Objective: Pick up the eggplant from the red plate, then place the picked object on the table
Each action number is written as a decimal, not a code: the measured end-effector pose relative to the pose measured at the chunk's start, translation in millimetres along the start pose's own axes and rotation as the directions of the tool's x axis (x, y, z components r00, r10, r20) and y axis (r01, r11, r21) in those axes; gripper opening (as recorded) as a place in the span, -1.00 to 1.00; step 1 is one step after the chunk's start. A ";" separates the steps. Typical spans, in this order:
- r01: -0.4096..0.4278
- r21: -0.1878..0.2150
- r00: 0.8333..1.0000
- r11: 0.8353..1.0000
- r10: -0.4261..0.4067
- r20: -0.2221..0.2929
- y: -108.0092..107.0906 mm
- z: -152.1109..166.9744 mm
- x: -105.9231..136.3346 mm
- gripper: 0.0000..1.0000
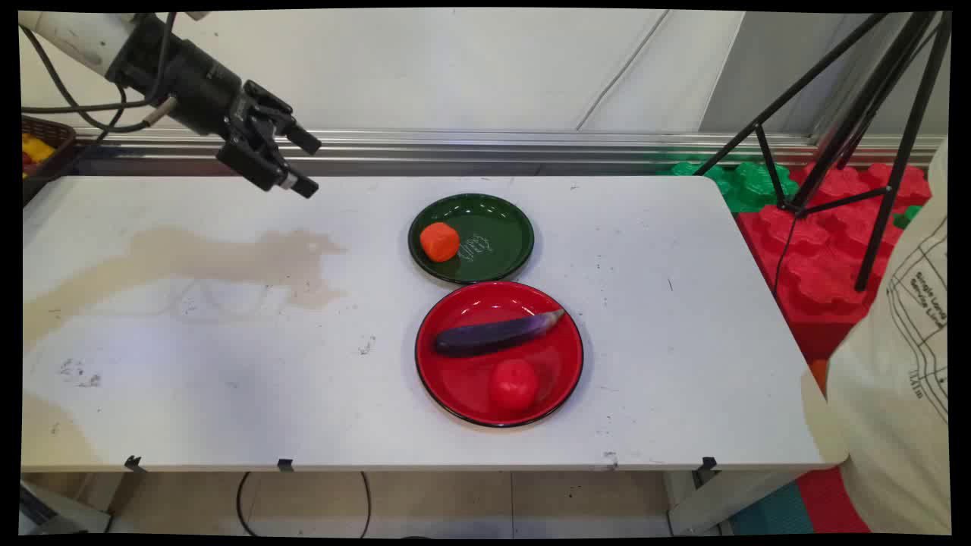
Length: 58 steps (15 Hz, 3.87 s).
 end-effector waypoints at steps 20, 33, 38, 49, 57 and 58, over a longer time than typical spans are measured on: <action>-0.100 -0.148 0.982 0.984 0.122 0.145 69.0 148.2 9.8 1.00; -0.201 -0.202 0.950 0.958 0.241 0.197 83.3 240.8 9.7 1.00; -0.227 -0.204 0.945 0.952 0.266 0.192 83.2 264.0 12.9 1.00; -0.252 -0.202 0.941 0.947 0.288 0.179 81.1 288.7 16.4 -1.00; -0.229 -0.191 0.949 0.954 0.263 0.174 78.5 288.6 17.4 -1.00; -0.221 -0.188 0.952 0.957 0.254 0.173 77.9 285.9 17.7 -1.00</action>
